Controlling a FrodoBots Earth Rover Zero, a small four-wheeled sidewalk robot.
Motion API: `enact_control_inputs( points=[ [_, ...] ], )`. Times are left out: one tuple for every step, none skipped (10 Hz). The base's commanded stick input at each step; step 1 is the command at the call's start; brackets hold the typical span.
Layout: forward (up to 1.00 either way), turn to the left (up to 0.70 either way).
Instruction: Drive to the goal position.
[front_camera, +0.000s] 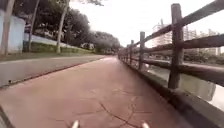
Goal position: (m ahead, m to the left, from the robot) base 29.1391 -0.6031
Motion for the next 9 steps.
enact_control_inputs(
  points=[
    [0.7, 0.0],
    [0.7, 0.0],
    [0.7, 0.0],
    [0.7, 0.0],
    [0.7, 0.0],
    [0.7, 0.0],
    [0.7, 0.0],
    [0.7, 0.0],
    [0.7, 0.0]
  ],
)
